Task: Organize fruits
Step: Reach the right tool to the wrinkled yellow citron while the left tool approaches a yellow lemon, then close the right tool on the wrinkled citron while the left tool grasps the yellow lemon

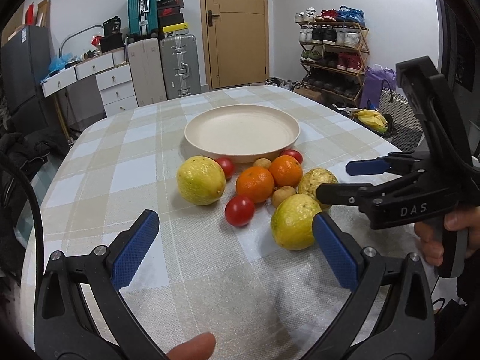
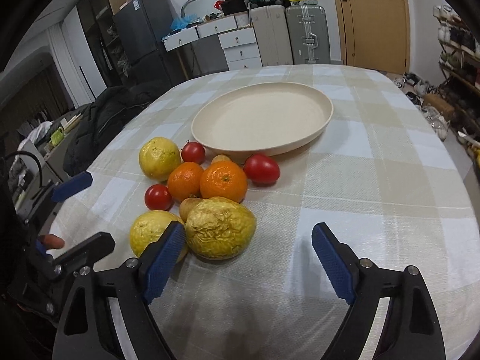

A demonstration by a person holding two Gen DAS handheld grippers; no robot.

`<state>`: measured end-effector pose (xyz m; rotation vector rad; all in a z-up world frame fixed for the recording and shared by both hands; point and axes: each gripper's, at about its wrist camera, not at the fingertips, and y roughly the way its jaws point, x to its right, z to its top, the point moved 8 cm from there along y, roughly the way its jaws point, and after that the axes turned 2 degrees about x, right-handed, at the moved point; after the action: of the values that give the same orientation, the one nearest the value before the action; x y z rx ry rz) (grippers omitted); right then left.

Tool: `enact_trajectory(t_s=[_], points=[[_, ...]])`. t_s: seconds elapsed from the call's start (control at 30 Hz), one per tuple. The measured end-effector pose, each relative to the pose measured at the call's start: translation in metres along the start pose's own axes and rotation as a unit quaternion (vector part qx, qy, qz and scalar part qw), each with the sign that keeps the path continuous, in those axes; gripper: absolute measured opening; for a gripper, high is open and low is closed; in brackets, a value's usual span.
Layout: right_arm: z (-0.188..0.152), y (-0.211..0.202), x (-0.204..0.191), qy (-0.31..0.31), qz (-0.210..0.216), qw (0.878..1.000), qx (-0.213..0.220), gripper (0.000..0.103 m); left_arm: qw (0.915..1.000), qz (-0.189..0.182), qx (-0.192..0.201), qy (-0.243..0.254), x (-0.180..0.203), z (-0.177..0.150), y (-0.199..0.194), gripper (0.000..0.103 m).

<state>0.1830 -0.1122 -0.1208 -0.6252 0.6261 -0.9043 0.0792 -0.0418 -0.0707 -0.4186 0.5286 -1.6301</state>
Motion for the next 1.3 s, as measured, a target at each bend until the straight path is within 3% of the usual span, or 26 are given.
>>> enact_trajectory(t_s=[0.27, 0.5, 0.73, 0.87, 1.3], points=[[0.0, 0.01, -0.006, 0.015, 0.028, 0.999, -0.015, 0.074, 0.9999, -0.009, -0.014, 0.003, 0.0, -0.002, 0.004, 0.102], [-0.004, 0.014, -0.012, 0.025, 0.072, 0.997, -0.028, 0.053, 0.9995, -0.015, -0.026, 0.01, 0.004, -0.003, 0.008, 0.102], [-0.005, 0.007, -0.016, 0.003, 0.051, 0.999, -0.016, 0.052, 0.9981, -0.024, -0.053, 0.019, 0.012, -0.01, 0.02, 0.102], [-0.005, 0.003, -0.012, 0.004, 0.047, 0.999, -0.01, 0.052, 0.9964, -0.051, -0.066, 0.014, 0.02, -0.013, 0.026, 0.101], [-0.002, -0.007, 0.009, 0.024, 0.046, 0.999, 0.004, 0.052, 0.9909, -0.087, -0.099, 0.028, 0.045, -0.016, 0.048, 0.053]])
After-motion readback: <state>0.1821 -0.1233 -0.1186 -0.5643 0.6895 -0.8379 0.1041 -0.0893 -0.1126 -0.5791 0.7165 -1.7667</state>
